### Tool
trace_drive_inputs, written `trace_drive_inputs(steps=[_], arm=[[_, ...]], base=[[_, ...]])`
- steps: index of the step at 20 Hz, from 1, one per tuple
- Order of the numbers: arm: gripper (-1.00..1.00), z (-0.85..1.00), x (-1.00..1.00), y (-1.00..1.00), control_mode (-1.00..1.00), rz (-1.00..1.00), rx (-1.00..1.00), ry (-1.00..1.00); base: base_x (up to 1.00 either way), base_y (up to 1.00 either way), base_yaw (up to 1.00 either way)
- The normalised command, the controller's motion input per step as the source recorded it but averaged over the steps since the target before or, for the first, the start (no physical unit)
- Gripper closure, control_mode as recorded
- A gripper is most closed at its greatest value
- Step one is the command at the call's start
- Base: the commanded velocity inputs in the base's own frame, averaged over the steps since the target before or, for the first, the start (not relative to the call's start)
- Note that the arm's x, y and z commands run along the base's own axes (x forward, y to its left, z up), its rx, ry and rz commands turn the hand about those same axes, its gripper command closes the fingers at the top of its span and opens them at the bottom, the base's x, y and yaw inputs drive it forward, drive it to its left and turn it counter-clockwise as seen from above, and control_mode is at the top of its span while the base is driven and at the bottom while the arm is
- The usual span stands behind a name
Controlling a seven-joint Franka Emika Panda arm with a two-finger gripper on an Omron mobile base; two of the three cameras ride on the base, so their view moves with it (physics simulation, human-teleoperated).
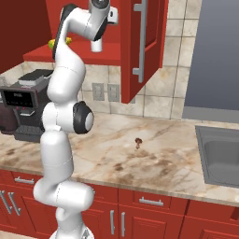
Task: Pick the spray and sponge from the cabinet and place them on the counter.
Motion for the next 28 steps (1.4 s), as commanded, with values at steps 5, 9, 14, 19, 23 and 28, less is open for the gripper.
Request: trace_drive_inputs(steps=[5, 9, 14, 19, 23, 28], arm=[[1.00, 0.00, 0.00, 0.02, -1.00, 0.00, 0.00, 0.01], [1.00, 0.00, 0.00, 0.00, -1.00, 0.00, 0.00, 0.00], [1.00, 0.00, 0.00, 0.00, -1.00, 0.00, 0.00, 0.00], [1.00, 0.00, -0.07, 0.00, -1.00, 0.00, 0.00, -0.01], [1.00, 0.00, -0.71, 0.00, -1.00, 0.00, 0.00, -0.08], [1.00, 0.01, -0.76, 0.00, -1.00, 0.00, 0.00, -0.04]], base=[[0.00, 0.00, 0.00], [0.00, 0.00, 0.00], [0.00, 0.00, 0.00], [0.00, 0.00, 0.00], [0.00, 0.00, 0.00], [0.00, 0.00, 0.00]])
